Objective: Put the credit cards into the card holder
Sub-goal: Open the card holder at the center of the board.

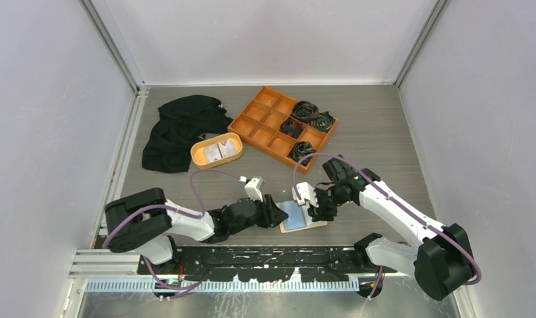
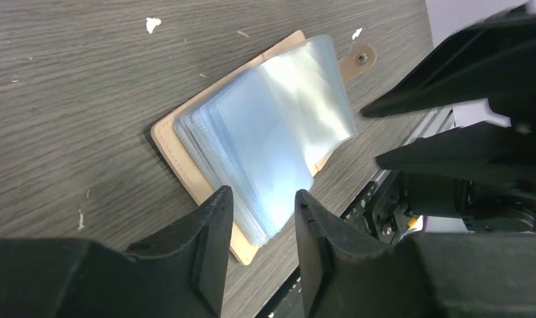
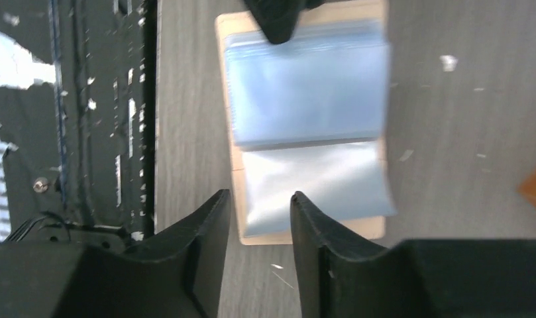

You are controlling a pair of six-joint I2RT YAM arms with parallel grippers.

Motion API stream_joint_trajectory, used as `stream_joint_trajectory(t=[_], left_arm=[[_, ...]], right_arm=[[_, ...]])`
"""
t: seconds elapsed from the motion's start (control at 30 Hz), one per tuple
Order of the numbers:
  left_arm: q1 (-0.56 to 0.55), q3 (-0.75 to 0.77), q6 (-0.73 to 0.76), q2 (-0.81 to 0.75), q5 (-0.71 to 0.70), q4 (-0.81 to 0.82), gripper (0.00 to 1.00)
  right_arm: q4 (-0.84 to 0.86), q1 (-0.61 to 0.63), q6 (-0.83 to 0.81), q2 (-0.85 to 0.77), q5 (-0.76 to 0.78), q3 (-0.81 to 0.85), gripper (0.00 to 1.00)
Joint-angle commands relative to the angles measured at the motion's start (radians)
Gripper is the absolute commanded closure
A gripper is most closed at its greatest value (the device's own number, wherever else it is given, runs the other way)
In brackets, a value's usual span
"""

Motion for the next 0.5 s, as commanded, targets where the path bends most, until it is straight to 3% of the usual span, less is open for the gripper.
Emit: stream_joint_trajectory(t=[0.0, 0.07, 0.2, 0.47], left_arm=[[-0.032, 0.050, 0.058, -0.113, -0.125, -0.165, 0.57], [-0.033, 0.035, 0.066, -0.118, -0.124, -0.126, 0.49], [-0.031, -0.011, 0.059, -0.079, -0.104, 0.023, 0.46], [-0.028, 0.026, 0.046, -0.008, -0.048, 0.096, 0.65]], right_arm=[[0.007, 0.001, -0.151, 0.032, -0.051, -0.019, 0.61], [0.039, 0.004, -0.116, 0.072, -0.027, -0.012, 0.67], [0.094, 0.019, -0.066, 0.128, 0.001, -0.011, 0.71], [0.191, 0.050, -0.021, 0.157, 0.035, -0.031, 0.73]])
